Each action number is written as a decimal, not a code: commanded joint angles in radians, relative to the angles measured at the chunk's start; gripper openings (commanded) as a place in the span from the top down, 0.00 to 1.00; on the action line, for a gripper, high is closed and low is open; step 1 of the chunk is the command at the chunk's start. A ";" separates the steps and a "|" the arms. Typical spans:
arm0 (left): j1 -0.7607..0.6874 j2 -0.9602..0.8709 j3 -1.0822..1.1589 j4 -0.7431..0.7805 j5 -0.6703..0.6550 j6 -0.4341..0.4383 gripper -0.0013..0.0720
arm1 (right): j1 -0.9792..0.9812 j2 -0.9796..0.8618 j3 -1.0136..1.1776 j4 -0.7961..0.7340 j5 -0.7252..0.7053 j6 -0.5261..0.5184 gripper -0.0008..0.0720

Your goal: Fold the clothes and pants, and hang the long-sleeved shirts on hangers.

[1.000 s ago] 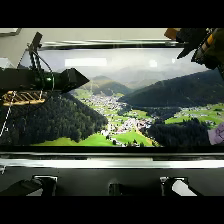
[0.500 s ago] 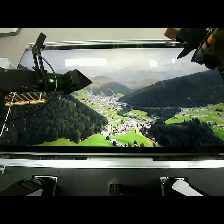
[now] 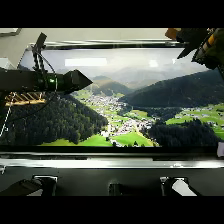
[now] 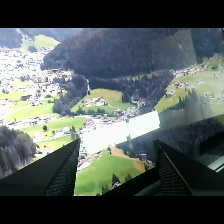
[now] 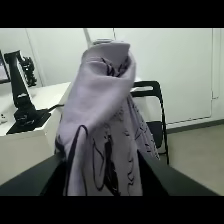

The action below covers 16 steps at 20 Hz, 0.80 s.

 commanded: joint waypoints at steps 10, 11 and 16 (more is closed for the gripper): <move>0.003 0.014 0.000 0.201 -0.003 0.001 0.24 | 0.000 0.195 0.000 1.334 -0.237 -0.476 0.35; 0.008 0.019 0.000 0.203 0.003 0.001 0.24 | 0.000 0.163 0.000 1.502 -0.185 -0.554 0.35; 0.083 0.037 -0.001 0.206 0.109 0.048 0.25 | 0.363 -0.075 0.000 1.743 0.307 -0.845 0.53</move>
